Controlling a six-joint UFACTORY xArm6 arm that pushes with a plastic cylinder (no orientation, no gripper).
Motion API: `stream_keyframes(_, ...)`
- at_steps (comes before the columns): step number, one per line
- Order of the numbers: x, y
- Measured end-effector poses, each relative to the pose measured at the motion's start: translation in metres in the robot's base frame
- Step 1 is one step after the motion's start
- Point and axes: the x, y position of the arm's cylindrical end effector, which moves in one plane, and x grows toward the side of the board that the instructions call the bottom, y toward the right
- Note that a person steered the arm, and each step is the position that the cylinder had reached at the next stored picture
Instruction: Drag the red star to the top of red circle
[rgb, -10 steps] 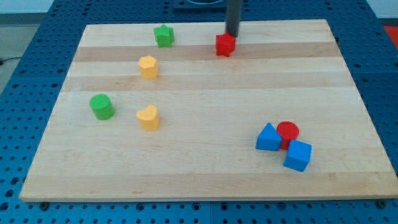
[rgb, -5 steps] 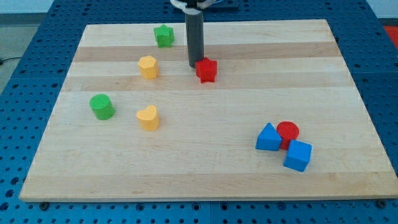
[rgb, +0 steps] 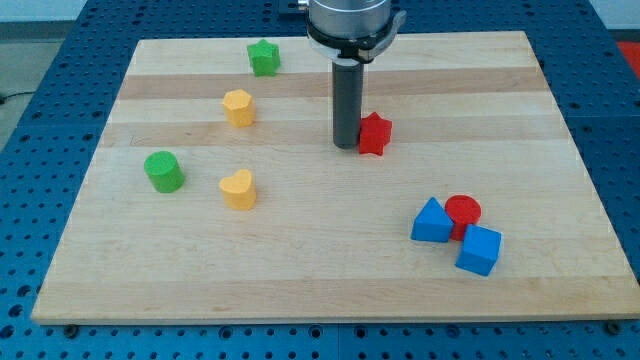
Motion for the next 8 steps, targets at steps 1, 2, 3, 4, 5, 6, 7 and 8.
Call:
stream_keyframes(1,-0.014,-0.018)
stream_keyframes(2,-0.03,-0.046)
stream_keyframes(3,-0.014,0.029)
stream_keyframes(4,-0.008,0.067)
stream_keyframes(5,-0.007,0.072)
stream_keyframes(6,0.048,0.092)
stream_keyframes(7,0.091,0.112)
stream_keyframes(8,0.071,0.088)
